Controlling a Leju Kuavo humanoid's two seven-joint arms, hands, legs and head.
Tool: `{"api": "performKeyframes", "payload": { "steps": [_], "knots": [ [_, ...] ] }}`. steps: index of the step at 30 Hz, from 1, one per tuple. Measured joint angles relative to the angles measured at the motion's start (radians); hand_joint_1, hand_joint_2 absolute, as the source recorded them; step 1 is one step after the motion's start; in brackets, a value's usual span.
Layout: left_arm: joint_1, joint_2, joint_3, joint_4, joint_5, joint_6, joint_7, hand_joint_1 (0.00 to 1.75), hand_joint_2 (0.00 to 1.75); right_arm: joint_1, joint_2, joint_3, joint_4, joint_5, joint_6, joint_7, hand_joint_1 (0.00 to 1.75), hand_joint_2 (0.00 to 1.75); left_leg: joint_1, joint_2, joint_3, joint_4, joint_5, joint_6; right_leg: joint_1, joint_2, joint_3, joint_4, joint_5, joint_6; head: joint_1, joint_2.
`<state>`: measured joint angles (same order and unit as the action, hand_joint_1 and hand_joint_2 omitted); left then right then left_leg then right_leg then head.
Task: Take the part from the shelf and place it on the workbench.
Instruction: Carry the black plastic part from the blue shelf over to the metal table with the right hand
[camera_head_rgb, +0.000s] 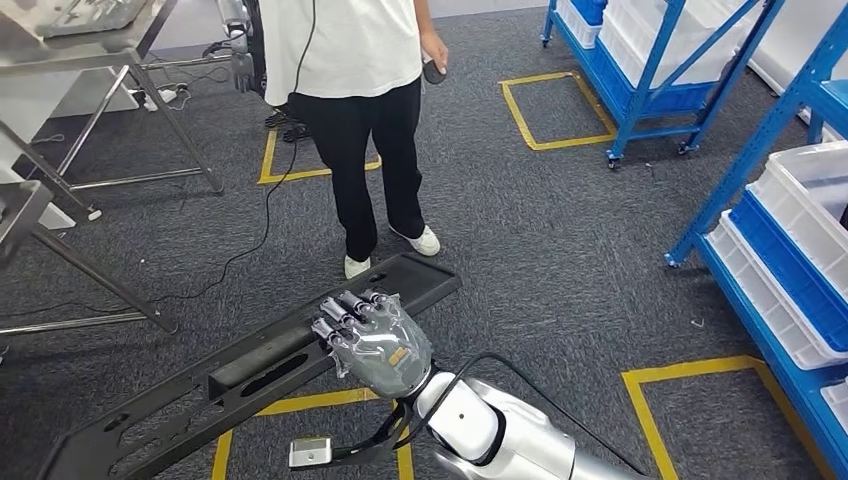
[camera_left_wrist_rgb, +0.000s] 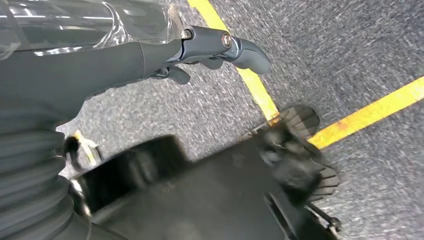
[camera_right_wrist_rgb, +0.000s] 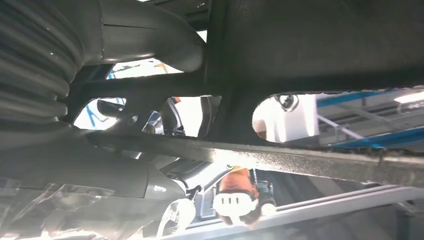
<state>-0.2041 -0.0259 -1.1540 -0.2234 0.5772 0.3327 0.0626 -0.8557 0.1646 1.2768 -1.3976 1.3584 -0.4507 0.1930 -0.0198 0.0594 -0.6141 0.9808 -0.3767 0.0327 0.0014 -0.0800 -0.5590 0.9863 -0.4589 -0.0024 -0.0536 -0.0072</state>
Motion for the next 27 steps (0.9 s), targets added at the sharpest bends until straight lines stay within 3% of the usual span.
{"api": "performKeyframes", "payload": {
  "steps": [1,2,4,5,6,8,9,10,11,12,13,14,15,17,18,19,21,23,25,26,27],
  "knots": [
    [-0.001,0.0,0.0,0.0,0.0,0.0,0.0,0.0,1.75,-0.001,0.0,0.0,-0.001,0.0,0.0,0.0,1.75,1.75,-0.007,0.014,0.014,-0.029,0.005,0.008,-0.001,-0.008,0.003,-0.003,-0.001,0.003,0.0,0.0],
    [-0.001,0.0,0.0,0.0,0.0,0.0,0.0,0.0,1.75,-0.001,0.0,-0.001,-0.002,0.0,0.001,0.0,1.75,1.75,-0.011,0.013,0.015,-0.033,0.004,0.013,-0.002,-0.017,0.005,-0.006,-0.002,0.007,0.0,0.0],
    [0.0,0.001,0.0,0.0,0.0,0.001,0.0,0.0,1.75,-0.001,0.0,-0.001,-0.005,-0.001,0.002,0.001,1.75,1.75,-0.011,-0.01,0.023,-0.049,0.012,0.017,-0.004,-0.025,0.011,-0.006,-0.007,0.017,0.001,0.0],
    [0.001,0.001,0.0,0.0,0.0,0.001,0.0,0.0,1.75,-0.001,-0.001,-0.002,-0.007,-0.001,0.002,0.001,1.75,1.75,-0.006,-0.023,0.031,-0.059,0.017,0.018,-0.004,-0.008,0.008,0.009,-0.019,0.021,0.001,0.0],
    [0.001,0.002,0.0,0.0,0.0,0.002,0.0,0.0,1.75,-0.002,-0.001,-0.002,-0.009,-0.001,0.003,0.001,1.75,1.75,-0.001,-0.035,0.039,-0.069,0.022,0.02,-0.005,0.017,-0.005,0.044,-0.04,0.025,0.001,0.0],
    [-0.001,0.002,0.0,0.0,0.0,0.002,0.0,0.0,1.75,-0.002,-0.004,-0.002,-0.012,-0.002,0.005,0.001,1.75,1.75,0.007,-0.06,0.045,-0.075,0.026,0.022,-0.007,0.069,-0.067,0.175,-0.105,0.03,0.002,0.0],
    [-0.002,0.002,0.0,0.0,0.0,0.001,0.0,0.0,1.75,0.0,-0.007,-0.002,-0.013,-0.002,0.005,0.001,1.75,1.75,0.008,-0.072,0.045,-0.075,0.026,0.024,-0.009,0.077,-0.101,0.243,-0.132,0.033,0.002,0.0],
    [-0.001,0.001,0.0,0.0,0.0,0.0,0.0,0.0,1.75,0.002,-0.009,-0.002,-0.013,-0.002,0.006,0.001,1.75,1.75,0.011,-0.087,0.045,-0.074,0.026,0.023,-0.012,0.08,-0.125,0.285,-0.14,0.037,0.002,0.0],
    [0.0,0.0,0.0,0.0,0.0,-0.001,0.0,0.0,1.75,0.004,-0.011,-0.002,-0.013,-0.002,0.007,0.001,1.75,1.75,0.015,-0.102,0.046,-0.071,0.025,0.02,-0.015,0.081,-0.13,0.286,-0.127,0.042,0.002,0.0],
    [0.001,0.0,0.0,0.0,0.0,-0.001,0.0,0.0,1.75,0.005,-0.012,-0.002,-0.013,-0.003,0.008,0.001,1.75,1.75,0.021,-0.117,0.046,-0.066,0.022,0.016,-0.02,0.083,-0.114,0.245,-0.095,0.048,0.002,0.0],
    [0.001,0.0,0.0,0.0,0.0,-0.001,0.0,0.0,1.75,0.005,-0.012,-0.002,-0.014,-0.003,0.008,0.001,1.75,1.75,0.027,-0.131,0.045,-0.058,0.018,0.008,-0.027,0.09,-0.082,0.173,-0.052,0.057,0.002,0.0],
    [0.001,0.001,0.0,0.0,0.0,-0.001,0.0,0.0,1.75,0.004,-0.013,-0.002,-0.014,-0.003,0.008,0.001,1.75,1.75,0.032,-0.143,0.041,-0.048,0.011,-0.001,-0.034,0.111,-0.049,0.105,-0.024,0.067,0.002,0.0],
    [0.0,0.002,0.0,0.0,0.0,-0.001,0.0,0.0,1.75,0.004,-0.013,-0.002,-0.015,-0.003,0.008,0.001,1.75,1.75,0.034,-0.154,0.034,-0.034,0.005,-0.011,-0.041,0.128,-0.027,0.054,-0.006,0.07,0.002,0.0],
    [0.0,0.004,0.0,0.0,-0.001,-0.001,0.0,0.0,1.75,0.003,-0.014,-0.002,-0.016,-0.005,0.01,0.0,1.75,1.75,0.033,-0.168,0.019,-0.018,0.0,-0.023,-0.045,0.146,-0.018,0.025,-0.004,0.064,0.002,0.0],
    [0.001,0.004,0.0,0.0,-0.001,-0.001,0.0,0.0,1.75,0.003,-0.013,-0.002,-0.017,-0.007,0.011,0.0,1.75,1.75,0.034,-0.173,0.014,-0.016,0.002,-0.026,-0.044,0.136,-0.02,0.025,-0.001,0.055,0.002,0.0],
    [0.003,0.005,0.0,0.0,-0.001,-0.001,0.0,0.0,1.75,0.002,-0.014,-0.001,-0.017,-0.009,0.013,-0.001,1.75,1.75,0.036,-0.173,0.01,-0.014,0.002,-0.027,-0.041,0.128,-0.022,0.026,0.0,0.048,0.002,0.0],
    [0.006,0.006,0.0,0.0,-0.001,-0.001,0.0,0.0,1.75,0.0,-0.012,-0.001,-0.017,-0.012,0.017,-0.002,1.75,1.75,0.036,-0.137,-0.012,0.027,-0.016,-0.03,-0.037,0.11,-0.02,0.025,0.0,0.038,0.002,0.0],
    [0.005,0.006,0.0,0.0,-0.003,-0.001,0.0,0.0,1.75,-0.003,-0.01,-0.002,-0.017,-0.016,0.019,-0.004,1.75,1.75,0.032,-0.085,-0.073,0.15,-0.069,-0.032,-0.028,0.089,-0.019,0.025,-0.002,0.031,0.001,0.0],
    [0.003,0.006,0.0,0.0,-0.005,-0.002,0.0,0.0,1.75,-0.004,-0.009,-0.001,-0.017,-0.019,0.021,-0.004,1.75,1.75,0.03,-0.069,-0.144,0.282,-0.116,-0.027,-0.018,0.064,-0.017,0.025,-0.006,0.025,0.001,0.0],
    [0.003,0.006,0.0,0.0,-0.006,-0.002,0.0,0.0,1.75,-0.003,-0.009,-0.001,-0.017,-0.02,0.022,-0.004,1.75,1.75,0.026,-0.068,-0.159,0.306,-0.118,-0.021,-0.014,0.051,-0.015,0.025,-0.009,0.021,0.001,0.0],
    [0.003,0.006,0.0,0.0,-0.006,-0.003,0.0,0.0,1.75,-0.002,-0.009,-0.001,-0.017,-0.02,0.022,-0.005,1.75,1.75,0.022,-0.067,-0.151,0.287,-0.102,-0.014,-0.01,0.039,-0.012,0.025,-0.012,0.018,0.001,0.0]
  ]
}}
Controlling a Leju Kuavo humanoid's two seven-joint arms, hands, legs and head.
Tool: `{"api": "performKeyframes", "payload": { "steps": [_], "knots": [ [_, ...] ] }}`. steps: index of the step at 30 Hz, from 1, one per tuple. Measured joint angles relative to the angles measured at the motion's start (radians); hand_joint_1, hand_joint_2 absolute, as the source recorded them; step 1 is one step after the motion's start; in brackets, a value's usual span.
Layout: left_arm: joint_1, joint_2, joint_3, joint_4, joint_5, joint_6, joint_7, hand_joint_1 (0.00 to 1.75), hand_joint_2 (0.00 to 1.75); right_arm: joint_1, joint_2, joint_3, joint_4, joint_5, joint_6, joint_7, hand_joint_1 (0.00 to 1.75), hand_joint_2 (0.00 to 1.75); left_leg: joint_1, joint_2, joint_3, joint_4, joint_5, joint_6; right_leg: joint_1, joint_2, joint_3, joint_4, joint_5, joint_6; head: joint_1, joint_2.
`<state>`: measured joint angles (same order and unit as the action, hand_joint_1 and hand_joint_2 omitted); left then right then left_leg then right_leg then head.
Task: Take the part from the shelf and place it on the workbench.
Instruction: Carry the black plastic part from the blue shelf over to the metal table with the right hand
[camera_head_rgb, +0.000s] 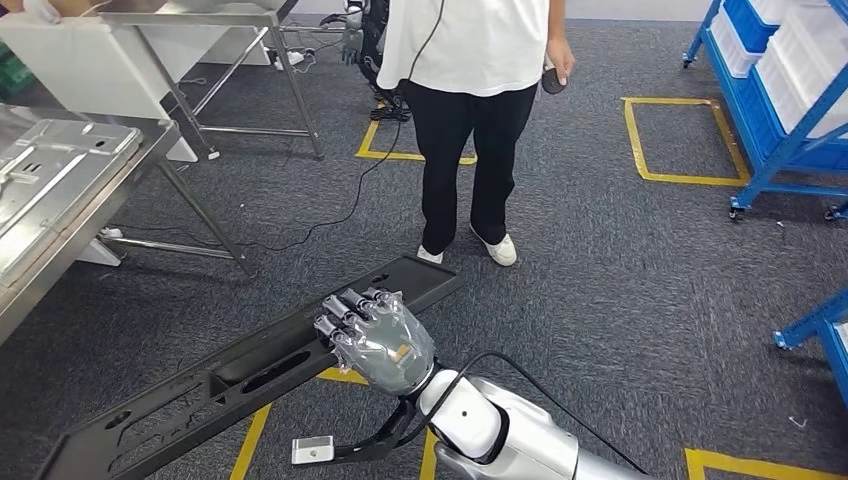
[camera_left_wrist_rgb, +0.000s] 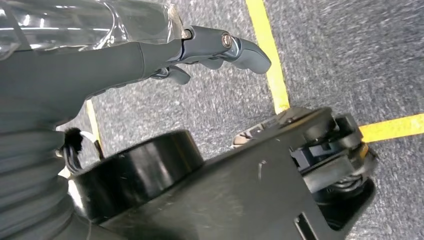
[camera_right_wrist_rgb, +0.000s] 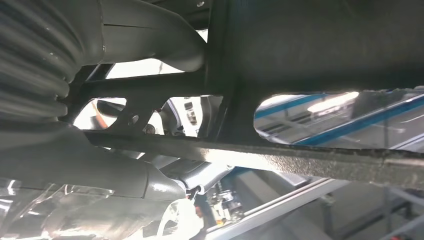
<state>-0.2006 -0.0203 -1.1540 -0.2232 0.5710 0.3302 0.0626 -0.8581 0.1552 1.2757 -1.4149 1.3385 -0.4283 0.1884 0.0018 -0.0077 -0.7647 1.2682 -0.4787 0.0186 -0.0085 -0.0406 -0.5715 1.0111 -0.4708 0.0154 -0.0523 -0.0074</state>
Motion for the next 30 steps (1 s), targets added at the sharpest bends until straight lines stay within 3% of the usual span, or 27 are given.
{"api": "performKeyframes", "payload": {
  "steps": [1,3,5,7,9,11,13,14,15,16,18,20,22,23,25,27,29,30],
  "knots": [
    [0.001,0.0,0.0,0.0,-0.001,0.0,0.0,0.0,1.75,0.0,0.0,0.0,0.0,0.0,0.0,0.0,1.75,1.75,-0.007,0.006,0.03,-0.058,0.031,0.009,0.003,-0.011,0.005,0.0,-0.003,-0.003,0.0,0.0],
    [-0.001,0.001,0.0,0.0,-0.002,0.0,0.0,0.0,1.75,-0.002,0.001,0.0,-0.001,0.0,0.0,0.0,1.75,1.75,-0.031,0.047,0.111,-0.213,0.089,0.031,0.005,-0.032,0.016,-0.003,-0.01,-0.005,0.0,0.0],
    [-0.005,0.004,0.0,0.0,-0.003,0.0,0.0,0.0,1.75,-0.004,0.002,-0.001,-0.002,-0.001,0.0,0.0,1.75,1.75,-0.053,0.076,0.15,-0.292,0.106,0.044,0.003,-0.051,0.022,-0.006,-0.016,-0.001,0.0,0.0],
    [-0.006,0.005,0.0,0.0,-0.003,0.001,0.001,0.0,1.75,-0.004,0.004,-0.001,-0.003,-0.001,0.0,0.0,1.75,1.75,-0.059,0.058,0.156,-0.306,0.107,0.052,-0.001,-0.07,0.027,-0.011,-0.018,0.007,-0.001,0.0],
    [-0.002,0.005,0.0,0.0,-0.003,0.001,0.001,0.0,1.75,-0.005,0.005,-0.001,-0.005,-0.001,0.0,0.0,1.75,1.75,-0.049,0.034,0.173,-0.33,0.118,0.059,-0.002,-0.043,0.027,0.006,-0.032,0.015,0.0,0.0],
    [-0.004,0.004,0.0,0.0,-0.003,0.001,0.001,0.0,1.75,-0.006,0.003,-0.001,-0.008,-0.001,0.0,0.0,1.75,1.75,-0.038,0.011,0.185,-0.348,0.127,0.06,-0.003,0.011,-0.016,0.098,-0.076,0.022,0.0,0.0],
    [-0.007,0.002,0.0,0.0,-0.003,0.0,0.001,0.0,1.75,-0.005,-0.003,0.0,-0.009,-0.001,0.001,0.0,1.75,1.75,-0.033,-0.014,0.186,-0.349,0.128,0.06,-0.004,0.03,-0.085,0.216,-0.116,0.029,0.0,0.0],
    [-0.006,0.001,-0.001,0.0,-0.003,-0.001,0.001,0.0,1.75,-0.002,-0.006,0.001,-0.009,-0.001,0.002,0.0,1.75,1.75,-0.031,-0.029,0.186,-0.348,0.127,0.059,-0.004,0.032,-0.106,0.241,-0.113,0.033,0.0,0.0],
    [-0.004,0.001,-0.001,-0.001,-0.003,-0.001,0.001,0.0,1.75,-0.001,-0.008,0.002,-0.01,-0.001,0.002,0.0,1.75,1.75,-0.028,-0.042,0.187,-0.347,0.126,0.057,-0.005,0.033,-0.11,0.229,-0.092,0.035,0.0,0.0],
    [-0.002,0.0,-0.001,-0.001,-0.003,-0.001,0.001,0.0,1.75,0.001,-0.01,0.003,-0.01,-0.001,0.002,0.0,1.75,1.75,-0.026,-0.056,0.187,-0.344,0.124,0.054,-0.007,0.038,-0.095,0.184,-0.056,0.038,0.0,0.0],
    [-0.001,0.0,-0.001,-0.001,-0.003,-0.001,0.001,0.0,1.75,-0.001,-0.01,0.003,-0.01,-0.001,0.002,0.0,1.75,1.75,-0.023,-0.08,0.183,-0.331,0.117,0.042,-0.012,0.071,-0.045,0.058,0.01,0.04,0.0,0.0],
    [-0.002,0.0,-0.001,-0.001,-0.004,-0.002,0.001,0.0,1.75,-0.003,-0.01,0.003,-0.01,-0.001,0.003,0.0,1.75,1.75,-0.022,-0.1,0.173,-0.315,0.109,0.03,-0.015,0.096,-0.016,-0.008,0.03,0.031,0.0,0.0],
    [-0.001,0.0,-0.001,-0.001,-0.006,-0.003,0.001,0.0,1.75,-0.004,-0.01,0.003,-0.011,-0.001,0.004,0.0,1.75,1.75,-0.018,-0.115,0.166,-0.31,0.107,0.022,-0.011,0.084,-0.013,-0.015,0.028,0.014,0.0,0.0],
    [0.002,0.001,-0.002,-0.001,-0.008,-0.004,0.001,0.0,1.75,-0.005,-0.01,0.003,-0.011,-0.001,0.005,0.0,1.75,1.75,-0.016,-0.113,0.164,-0.306,0.105,0.019,-0.01,0.075,-0.012,-0.016,0.029,0.008,0.0,0.0],
    [0.004,0.002,-0.002,-0.001,-0.011,-0.005,0.001,0.0,1.75,-0.008,-0.008,0.003,-0.011,-0.001,0.007,0.001,1.75,1.75,-0.016,-0.072,0.141,-0.256,0.077,0.009,-0.011,0.056,-0.01,-0.019,0.029,-0.004,-0.001,0.0],
    [0.002,0.002,-0.002,-0.001,-0.012,-0.006,0.001,0.0,1.75,-0.009,-0.007,0.003,-0.011,-0.001,0.007,0.002,1.75,1.75,-0.012,-0.021,0.076,-0.124,0.014,-0.004,-0.009,0.036,-0.007,-0.02,0.027,-0.012,-0.002,0.0],
    [0.0,0.001,-0.002,-0.001,-0.013,-0.008,0.002,0.0,1.75,-0.008,-0.007,0.003,-0.011,-0.001,0.008,0.004,1.75,1.75,-0.005,-0.006,0.004,0.012,-0.035,-0.012,-0.007,0.013,-0.006,-0.019,0.023,-0.015,-0.002,0.0],
    [0.001,0.001,-0.002,-0.001,-0.013,-0.008,0.003,0.0,1.75,-0.007,-0.007,0.003,-0.011,-0.001,0.009,0.005,1.75,1.75,-0.003,-0.003,-0.011,0.036,-0.036,-0.014,-0.006,0.002,-0.005,-0.019,0.021,-0.016,-0.002,0.0]
  ]
}}
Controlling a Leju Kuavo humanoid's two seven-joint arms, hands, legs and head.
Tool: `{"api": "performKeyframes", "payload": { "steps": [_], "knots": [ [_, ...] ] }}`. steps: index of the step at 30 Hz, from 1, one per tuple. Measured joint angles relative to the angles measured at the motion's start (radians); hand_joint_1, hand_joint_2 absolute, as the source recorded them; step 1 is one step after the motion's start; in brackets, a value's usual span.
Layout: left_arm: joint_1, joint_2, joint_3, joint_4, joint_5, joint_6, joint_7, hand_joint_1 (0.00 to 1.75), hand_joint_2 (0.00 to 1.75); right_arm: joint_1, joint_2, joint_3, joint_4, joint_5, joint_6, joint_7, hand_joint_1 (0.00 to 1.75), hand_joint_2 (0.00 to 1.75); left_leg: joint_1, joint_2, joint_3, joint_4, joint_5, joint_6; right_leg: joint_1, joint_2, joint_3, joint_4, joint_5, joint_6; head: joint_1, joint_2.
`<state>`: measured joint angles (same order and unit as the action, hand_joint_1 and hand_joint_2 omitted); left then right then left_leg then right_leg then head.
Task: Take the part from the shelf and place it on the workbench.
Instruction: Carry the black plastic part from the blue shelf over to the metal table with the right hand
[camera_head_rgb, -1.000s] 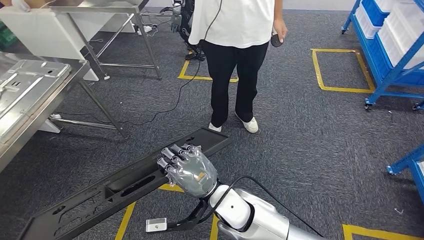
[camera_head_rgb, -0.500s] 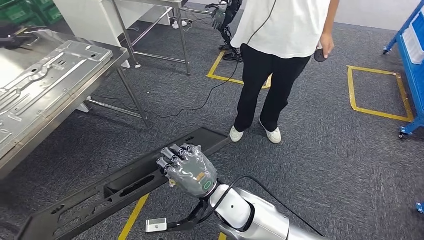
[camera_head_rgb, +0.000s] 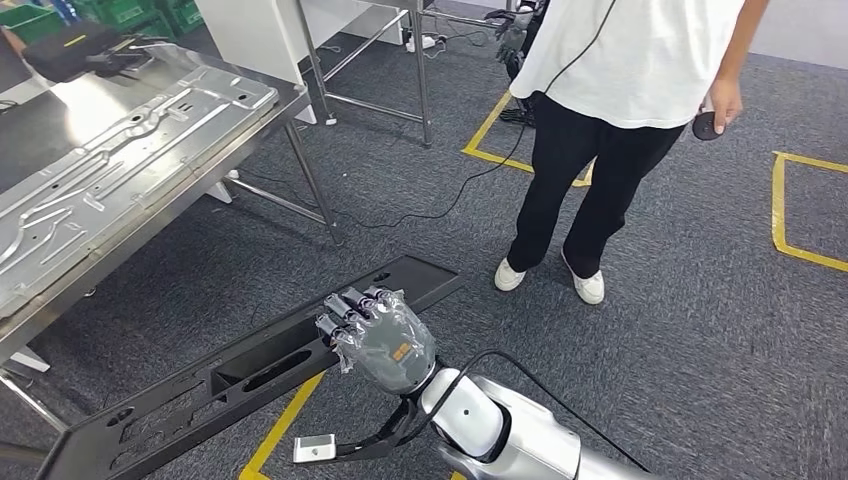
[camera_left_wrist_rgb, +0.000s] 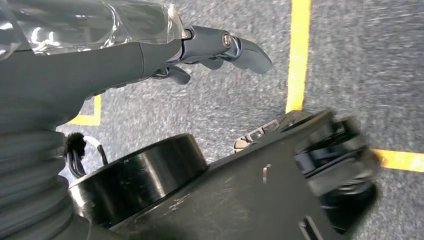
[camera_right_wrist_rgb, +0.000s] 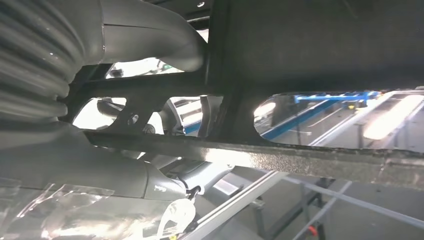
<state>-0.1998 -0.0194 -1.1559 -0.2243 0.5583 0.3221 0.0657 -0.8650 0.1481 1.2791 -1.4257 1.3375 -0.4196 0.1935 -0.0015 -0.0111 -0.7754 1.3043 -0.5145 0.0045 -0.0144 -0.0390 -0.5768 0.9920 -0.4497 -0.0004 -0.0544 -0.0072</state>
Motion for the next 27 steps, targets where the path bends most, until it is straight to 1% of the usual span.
{"api": "performKeyframes", "payload": {
  "steps": [1,2,3,4,5,6,7,8,9,10,11,12,13,14,15,16,17,18,19,20,21,22,23,24,25,26,27],
  "knots": [
    [0.001,0.0,0.0,0.0,0.0,0.0,0.001,0.0,1.75,0.001,0.0,0.0,0.0,0.0,0.0,0.0,1.75,1.75,0.001,0.002,0.009,-0.021,0.019,0.001,0.001,-0.01,0.002,0.0,-0.002,0.0,0.0,0.0],
    [0.001,0.0,0.0,0.0,0.0,0.0,0.002,0.0,1.75,0.001,0.0,0.0,0.0,0.0,0.001,0.001,1.75,1.75,0.0,0.007,0.04,-0.084,0.054,0.004,0.002,-0.021,0.006,0.0,-0.005,0.001,0.0,0.0],
    [0.001,0.0,0.0,0.0,0.0,0.0,0.002,0.0,1.75,0.001,0.0,0.0,0.0,0.0,0.001,0.001,1.75,1.75,-0.003,0.023,0.087,-0.171,0.093,0.011,0.003,-0.03,0.012,-0.001,-0.008,0.002,0.0,0.0],
    [0.0,0.0,0.0,0.0,0.0,0.0,0.003,0.0,1.75,0.0,0.001,-0.001,0.0,0.0,0.001,0.002,1.75,1.75,-0.009,0.042,0.129,-0.251,0.122,0.017,0.005,-0.04,0.017,-0.001,-0.012,0.004,0.0,0.0],
    [-0.001,0.0,0.0,0.0,-0.001,0.0,0.003,0.0,1.75,0.0,0.001,-0.001,0.0,0.0,0.001,0.002,1.75,1.75,-0.015,0.058,0.16,-0.311,0.139,0.024,0.006,-0.048,0.022,-0.002,-0.016,0.007,0.0,0.0],
    [-0.003,0.0,0.0,0.0,-0.001,0.0,0.003,0.0,1.75,-0.001,0.001,-0.002,0.0,0.0,0.001,0.003,1.75,1.75,-0.021,0.068,0.175,-0.341,0.144,0.03,0.006,-0.056,0.026,-0.004,-0.019,0.011,0.0,0.0],
    [-0.004,0.0,0.0,0.0,-0.001,0.0,0.003,0.0,1.75,-0.001,0.001,-0.002,0.0,0.0,0.001,0.003,1.75,1.75,-0.025,0.066,0.176,-0.347,0.139,0.033,0.007,-0.064,0.028,-0.005,-0.021,0.016,0.0,0.0],
    [-0.003,0.0,0.0,0.0,-0.002,0.0,0.004,0.0,1.75,-0.002,0.002,-0.002,0.0,0.0,0.001,0.004,1.75,1.75,-0.026,0.057,0.177,-0.351,0.14,0.037,0.006,-0.073,0.032,-0.008,-0.024,0.02,0.0,0.0],
    [-0.002,0.0,0.0,0.0,-0.002,0.0,0.004,0.0,1.75,-0.001,0.005,-0.003,-0.001,0.0,0.001,0.004,1.75,1.75,-0.022,0.047,0.183,-0.358,0.143,0.04,0.006,-0.077,0.038,-0.009,-0.028,0.026,0.0,0.0],
    [0.0,0.001,0.0,0.0,-0.002,0.0,0.004,0.0,1.75,-0.001,0.005,-0.004,-0.001,0.0,0.001,0.004,1.75,1.75,-0.019,0.036,0.192,-0.366,0.146,0.042,0.006,-0.065,0.04,0.0,-0.036,0.03,0.001,0.0],
    [0.0,0.001,0.0,0.0,-0.002,0.0,0.004,0.0,1.75,-0.001,0.006,-0.004,-0.003,0.0,0.001,0.004,1.75,1.75,-0.014,0.025,0.202,-0.374,0.15,0.045,0.005,-0.043,0.032,0.029,-0.054,0.034,0.001,0.0],
    [-0.001,0.001,0.0,0.0,-0.002,0.0,0.005,0.0,1.75,-0.001,0.007,-0.004,-0.004,0.0,0.001,0.004,1.75,1.75,-0.01,0.014,0.209,-0.38,0.152,0.047,0.003,-0.013,0.01,0.081,-0.081,0.037,0.002,0.0],
    [-0.004,0.001,0.0,0.0,-0.002,0.0,0.005,0.0,1.75,-0.001,0.005,-0.004,-0.004,0.0,0.001,0.004,1.75,1.75,-0.01,0.003,0.211,-0.381,0.152,0.05,0.003,0.014,-0.025,0.151,-0.111,0.039,0.002,0.0],
    [-0.006,0.001,0.0,0.0,-0.002,0.0,0.005,0.0,1.75,0.0,0.004,-0.004,-0.005,0.0,0.001,0.004,1.75,1.75,-0.009,-0.01,0.212,-0.381,0.152,0.052,0.001,0.029,-0.066,0.222,-0.137,0.04,0.002,0.0],
    [-0.005,0.0,0.0,0.0,-0.003,-0.001,0.005,0.0,1.75,0.003,0.002,-0.004,-0.005,0.0,0.001,0.004,1.75,1.75,-0.008,-0.025,0.212,-0.381,0.151,0.052,0.0,0.035,-0.098,0.271,-0.147,0.042,0.002,0.0],
    [-0.004,-0.001,0.0,0.0,-0.003,-0.002,0.005,0.0,1.75,0.006,0.0,-0.004,-0.005,0.0,0.001,0.004,1.75,1.75,-0.007,-0.04,0.212,-0.38,0.15,0.052,-0.001,0.037,-0.114,0.283,-0.136,0.045,0.002,0.0],
    [-0.002,-0.001,0.0,0.0,-0.004,-0.002,0.005,0.0,1.75,0.008,-0.002,-0.004,-0.005,0.0,0.002,0.004,1.75,1.75,-0.004,-0.055,0.213,-0.377,0.148,0.049,-0.003,0.04,-0.108,0.252,-0.106,0.048,0.002,0.0],
    [-0.001,-0.002,0.0,0.0,-0.004,-0.002,0.005,0.0,1.75,0.01,-0.003,-0.003,-0.005,0.0,0.002,0.004,1.75,1.75,-0.001,-0.07,0.213,-0.372,0.145,0.044,-0.006,0.047,-0.083,0.185,-0.062,0.052,0.002,0.0],
    [-0.001,-0.001,0.0,0.0,-0.004,-0.002,0.005,0.0,1.75,0.01,-0.004,-0.003,-0.005,0.0,0.002,0.004,1.75,1.75,0.002,-0.082,0.212,-0.364,0.139,0.038,-0.011,0.066,-0.052,0.113,-0.026,0.058,0.002,0.0],
    [-0.002,0.0,0.0,0.0,-0.004,-0.002,0.006,0.0,1.75,0.009,-0.003,-0.003,-0.005,0.0,0.003,0.004,1.75,1.75,0.003,-0.094,0.207,-0.355,0.133,0.03,-0.015,0.08,-0.028,0.055,-0.001,0.058,0.002,0.0],
    [-0.003,0.0,0.0,0.0,-0.005,-0.002,0.006,0.0,1.75,0.008,-0.003,-0.003,-0.005,0.0,0.003,0.004,1.75,1.75,0.003,-0.102,0.201,-0.347,0.128,0.025,-0.018,0.091,-0.015,0.021,0.01,0.055,0.002,0.0],
    [-0.003,0.001,0.0,0.0,-0.006,-0.002,0.007,0.0,1.75,0.008,-0.002,-0.003,-0.005,0.0,0.005,0.004,1.75,1.75,0.002,-0.108,0.196,-0.343,0.126,0.022,-0.018,0.095,-0.013,0.011,0.01,0.05,0.002,0.0],
    [-0.003,0.001,0.0,0.0,-0.007,-0.003,0.008,0.0,1.75,0.008,-0.001,-0.003,-0.005,0.0,0.006,0.004,1.75,1.75,0.002,-0.113,0.192,-0.342,0.126,0.021,-0.015,0.086,-0.014,0.011,0.011,0.041,0.002,0.0],
    [-0.001,0.001,0.0,0.0,-0.008,-0.003,0.008,0.0,1.75,0.008,0.0,-0.003,-0.005,0.0,0.008,0.004,1.75,1.75,0.004,-0.117,0.19,-0.342,0.125,0.02,-0.015,0.078,-0.015,0.011,0.011,0.035,0.002,0.0],
    [0.001,0.002,0.0,0.0,-0.009,-0.003,0.01,0.0,1.75,0.008,0.0,-0.003,-0.005,0.0,0.01,0.004,1.75,1.75,0.005,-0.111,0.187,-0.337,0.122,0.018,-0.014,0.071,-0.014,0.011,0.011,0.029,0.002,0.0],
    [0.001,0.003,0.0,0.0,-0.01,-0.003,0.011,0.0,1.75,0.007,0.0,-0.003,-0.005,0.0,0.011,0.004,1.75,1.75,0.005,-0.093,0.178,-0.319,0.112,0.015,-0.015,0.065,-0.013,0.011,0.01,0.023,0.001,0.0],
    [0.001,0.003,0.0,0.0,-0.01,-0.003,0.012,0.0,1.75,0.007,0.0,-0.003,-0.005,0.0,0.012,0.004,1.75,1.75,0.005,-0.068,0.159,-0.28,0.093,0.011,-0.015,0.056,-0.012,0.011,0.01,0.016,0.001,0.0]
  ]
}}
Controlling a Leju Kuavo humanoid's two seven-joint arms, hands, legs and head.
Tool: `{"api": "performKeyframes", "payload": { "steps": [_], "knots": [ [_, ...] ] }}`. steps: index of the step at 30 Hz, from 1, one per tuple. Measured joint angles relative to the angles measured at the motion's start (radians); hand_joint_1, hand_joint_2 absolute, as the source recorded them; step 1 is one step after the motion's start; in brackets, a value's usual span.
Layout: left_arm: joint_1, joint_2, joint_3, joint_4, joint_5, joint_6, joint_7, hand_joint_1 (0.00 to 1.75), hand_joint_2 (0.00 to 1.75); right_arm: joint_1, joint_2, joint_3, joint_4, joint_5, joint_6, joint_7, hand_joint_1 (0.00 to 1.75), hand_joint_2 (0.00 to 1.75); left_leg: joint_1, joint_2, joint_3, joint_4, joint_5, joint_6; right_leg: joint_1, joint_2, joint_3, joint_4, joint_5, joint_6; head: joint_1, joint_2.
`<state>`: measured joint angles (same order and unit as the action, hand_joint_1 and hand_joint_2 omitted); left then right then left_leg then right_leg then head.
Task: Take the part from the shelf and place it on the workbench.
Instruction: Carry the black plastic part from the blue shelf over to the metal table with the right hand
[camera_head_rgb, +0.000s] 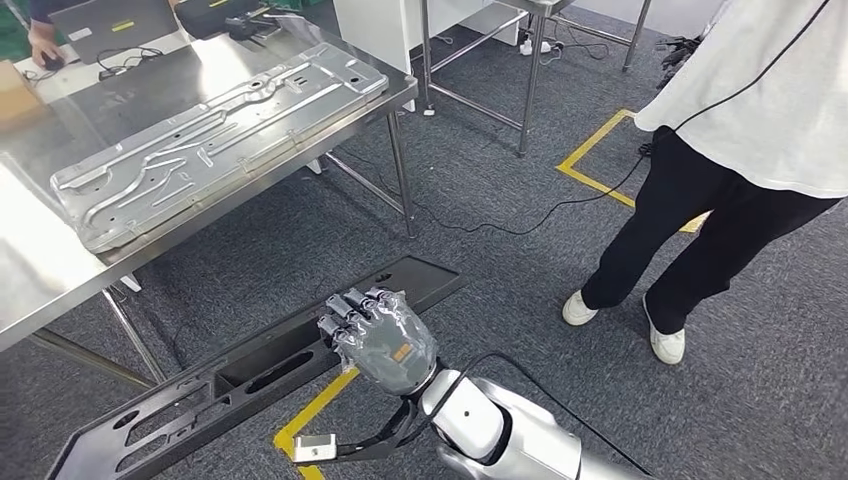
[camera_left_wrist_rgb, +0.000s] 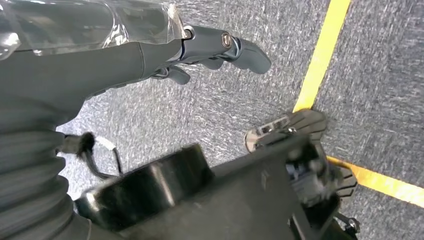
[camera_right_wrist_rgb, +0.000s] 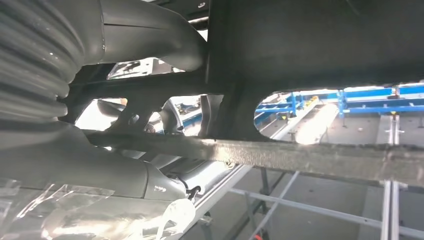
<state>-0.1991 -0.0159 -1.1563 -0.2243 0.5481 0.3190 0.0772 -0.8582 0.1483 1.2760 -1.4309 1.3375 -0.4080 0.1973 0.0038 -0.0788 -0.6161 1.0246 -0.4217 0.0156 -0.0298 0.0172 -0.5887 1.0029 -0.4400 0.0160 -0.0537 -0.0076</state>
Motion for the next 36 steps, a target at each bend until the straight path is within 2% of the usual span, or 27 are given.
{"api": "performKeyframes", "payload": {
  "steps": [2,3,4,5,6,8,9,10,11,12,13,15,17,18,19,20,21,22,24,26,27,28,30,32,34,35,36],
  "knots": [
    [-0.003,-0.001,0.0,0.0,-0.001,0.0,0.0,0.0,1.75,-0.001,0.0,0.0,0.0,0.0,0.001,0.0,1.75,1.75,0.001,0.052,-0.07,0.139,-0.057,-0.006,0.003,-0.02,0.002,0.0,-0.003,-0.009,-0.001,0.0],
    [-0.004,-0.001,0.0,0.0,-0.002,-0.001,0.0,0.0,1.75,0.0,0.0,0.0,0.0,0.0,0.001,0.0,1.75,1.75,0.003,0.063,-0.107,0.207,-0.078,-0.008,0.004,-0.033,0.002,0.0,-0.006,-0.011,-0.001,0.0],
    [-0.004,-0.002,0.0,0.0,-0.002,-0.001,0.0,0.0,1.75,0.0,-0.001,0.0,0.0,0.0,0.001,0.0,1.75,1.75,0.004,0.068,-0.13,0.245,-0.083,-0.008,0.006,-0.045,0.004,0.0,-0.008,-0.012,-0.001,0.0],
    [-0.003,-0.002,0.0,0.0,-0.003,-0.002,0.0,0.0,1.75,0.001,-0.001,0.0,0.0,0.0,0.001,0.0,1.75,1.75,0.004,0.071,-0.133,0.241,-0.07,-0.006,0.007,-0.057,0.006,0.0,-0.011,-0.013,-0.001,0.0],
    [-0.003,-0.002,-0.001,0.0,-0.003,-0.002,0.0,0.0,1.75,0.001,-0.001,0.0,0.0,0.0,0.001,0.0,1.75,1.75,0.003,0.076,-0.113,0.195,-0.041,-0.001,0.009,-0.07,0.01,0.0,-0.014,-0.012,-0.001,0.0],
    [-0.005,-0.002,-0.001,0.0,-0.004,-0.002,0.0,0.0,1.75,-0.001,0.0,0.0,0.0,0.0,0.001,0.0,1.75,1.75,-0.011,0.118,-0.04,0.045,0.024,0.02,0.014,-0.094,0.021,-0.001,-0.022,-0.009,-0.001,0.0],
    [-0.008,-0.002,-0.001,0.0,-0.004,-0.002,0.0,0.0,1.75,-0.002,0.0,0.0,0.0,0.0,0.001,0.0,1.75,1.75,-0.021,0.14,-0.012,-0.014,0.042,0.029,0.016,-0.106,0.026,-0.002,-0.026,-0.006,-0.001,0.0],
    [-0.011,-0.002,-0.001,0.0,-0.004,-0.002,0.0,0.0,1.75,-0.004,0.0,0.0,0.0,0.0,0.001,0.0,1.75,1.75,-0.029,0.156,0.002,-0.047,0.047,0.035,0.018,-0.118,0.029,-0.003,-0.03,-0.002,-0.001,0.0],
    [-0.012,-0.002,-0.001,0.0,-0.005,-0.002,-0.001,0.0,1.75,-0.004,0.0,0.0,0.0,0.001,0.001,0.0,1.75,1.75,-0.033,0.156,0.004,-0.056,0.043,0.036,0.02,-0.13,0.032,-0.004,-0.033,0.003,-0.001,0.0],
    [-0.012,-0.002,-0.001,0.0,-0.005,-0.002,-0.001,0.0,1.75,-0.005,0.001,0.0,0.0,0.001,0.001,0.0,1.75,1.75,-0.034,0.142,0.006,-0.059,0.043,0.036,0.02,-0.142,0.037,-0.008,-0.036,0.009,-0.001,0.0],
    [-0.01,-0.002,-0.001,0.0,-0.006,-0.002,-0.001,0.0,1.75,-0.005,0.003,-0.001,0.0,0.002,0.001,0.0,1.75,1.75,-0.03,0.128,0.013,-0.066,0.046,0.036,0.019,-0.142,0.043,-0.007,-0.041,0.015,-0.001,0.0],
    [-0.007,-0.002,-0.001,0.0,-0.006,-0.002,-0.001,0.0,1.75,-0.006,0.005,-0.001,-0.001,0.003,0.002,0.0,1.75,1.75,-0.021,0.102,0.032,-0.082,0.053,0.041,0.018,-0.099,0.035,0.031,-0.066,0.024,0.0,0.0],
    [-0.01,-0.003,-0.001,0.0,-0.006,-0.001,-0.001,0.0,1.75,-0.006,0.002,-0.001,-0.003,0.003,0.002,0.001,1.75,1.75,-0.015,0.076,0.039,-0.088,0.055,0.047,0.017,-0.04,-0.024,0.148,-0.12,0.029,0.0,0.0],
    [-0.012,-0.004,-0.001,0.0,-0.006,-0.002,-0.001,0.0,1.75,-0.004,-0.001,0.0,-0.003,0.003,0.003,0.001,1.75,1.75,-0.015,0.061,0.039,-0.088,0.054,0.049,0.017,-0.028,-0.062,0.216,-0.145,0.03,0.001,0.0],
    [-0.011,-0.005,-0.001,0.0,-0.006,-0.003,-0.001,0.0,1.75,-0.002,-0.003,0.0,-0.003,0.003,0.003,0.001,1.75,1.75,-0.014,0.046,0.039,-0.087,0.054,0.049,0.017,-0.023,-0.092,0.262,-0.155,0.032,0.001,0.0],
    [-0.01,-0.007,-0.001,0.0,-0.006,-0.003,-0.001,0.0,1.75,0.001,-0.006,0.0,-0.003,0.003,0.004,0.001,1.75,1.75,-0.013,0.03,0.04,-0.087,0.053,0.048,0.016,-0.022,-0.105,0.271,-0.145,0.033,0.001,0.0],
    [-0.007,-0.008,-0.001,0.0,-0.006,-0.003,-0.001,0.0,1.75,0.002,-0.007,0.001,-0.003,0.003,0.004,0.001,1.75,1.75,-0.011,0.015,0.041,-0.085,0.051,0.046,0.015,-0.02,-0.097,0.24,-0.116,0.035,0.001,0.0],
    [-0.005,-0.008,-0.001,0.0,-0.006,-0.003,-0.001,0.0,1.75,0.003,-0.007,0.001,-0.003,0.003,0.004,0.001,1.75,1.75,-0.009,0.0,0.043,-0.083,0.049,0.042,0.013,-0.013,-0.073,0.177,-0.076,0.037,0.001,0.0],
    [-0.005,-0.008,-0.001,0.0,-0.007,-0.003,-0.001,0.0,1.75,0.002,-0.008,0.001,-0.003,0.002,0.004,0.001,1.75,1.75,-0.008,-0.023,0.039,-0.07,0.039,0.03,0.004,0.026,-0.02,0.047,-0.013,0.039,0.001,0.0],
    [-0.004,-0.008,-0.001,0.0,-0.008,-0.002,-0.001,0.0,1.75,0.003,-0.008,0.001,-0.004,-0.003,0.005,0.0,1.75,1.75,-0.008,-0.038,0.032,-0.061,0.033,0.02,0.002,0.05,0.0,-0.003,0.001,0.029,0.001,0.0],
    [-0.002,-0.008,-0.001,0.0,-0.008,-0.002,0.0,0.0,1.75,0.003,-0.008,0.001,-0.004,-0.006,0.006,-0.001,1.75,1.75,-0.007,-0.043,0.029,-0.06,0.032,0.016,0.004,0.043,0.0,-0.003,0.001,0.02,0.001,0.0],
    [0.001,-0.007,-0.001,0.0,-0.007,-0.002,0.003,0.0,1.75,0.002,-0.008,0.001,-0.005,-0.008,0.007,-0.002,1.75,1.75,-0.005,-0.045,0.029,-0.06,0.03,0.013,0.004,0.036,0.001,-0.003,0.001,0.013,0.001,0.0],
    [0.002,-0.005,-0.001,0.0,-0.003,-0.002,0.01,0.0,1.75,0.0,-0.007,0.001,-0.005,-0.008,0.011,-0.004,1.75,1.75,-0.005,-0.01,0.009,-0.019,0.008,0.004,0.002,0.024,0.005,-0.005,0.0,0.0,-0.001,0.0],
    [-0.002,-0.005,-0.001,0.0,0.005,-0.002,0.017,0.0,1.75,-0.002,-0.006,0.001,-0.006,-0.005,0.017,-0.004,1.75,1.75,-0.003,0.044,-0.053,0.103,-0.043,-0.007,0.003,0.01,0.009,-0.006,-0.003,-0.009,-0.003,0.0],
    [-0.003,-0.006,-0.001,0.0,0.017,-0.006,0.025,0.0,1.75,-0.002,-0.008,0.001,-0.006,-0.001,0.022,-0.003,1.75,1.75,0.001,0.064,-0.124,0.228,-0.079,-0.013,0.006,-0.005,0.012,-0.005,-0.008,-0.012,-0.003,0.0],
    [-0.002,-0.006,0.0,0.0,0.022,-0.009,0.029,0.0,1.75,-0.001,-0.009,0.002,-0.006,0.002,0.025,-0.003,1.75,1.75,0.002,0.067,-0.139,0.246,-0.074,-0.012,0.008,-0.012,0.014,-0.005,-0.01,-0.012,-0.003,0.0],
    [-0.001,-0.007,0.0,0.0,0.026,-0.011,0.033,0.0,1.75,-0.002,-0.009,0.002,-0.006,0.005,0.027,-0.003,1.75,1.75,0.001,0.068,-0.131,0.222,-0.05,-0.009,0.009,-0.017,0.017,-0.005,-0.013,-0.012,-0.003,0.0]
  ]
}}
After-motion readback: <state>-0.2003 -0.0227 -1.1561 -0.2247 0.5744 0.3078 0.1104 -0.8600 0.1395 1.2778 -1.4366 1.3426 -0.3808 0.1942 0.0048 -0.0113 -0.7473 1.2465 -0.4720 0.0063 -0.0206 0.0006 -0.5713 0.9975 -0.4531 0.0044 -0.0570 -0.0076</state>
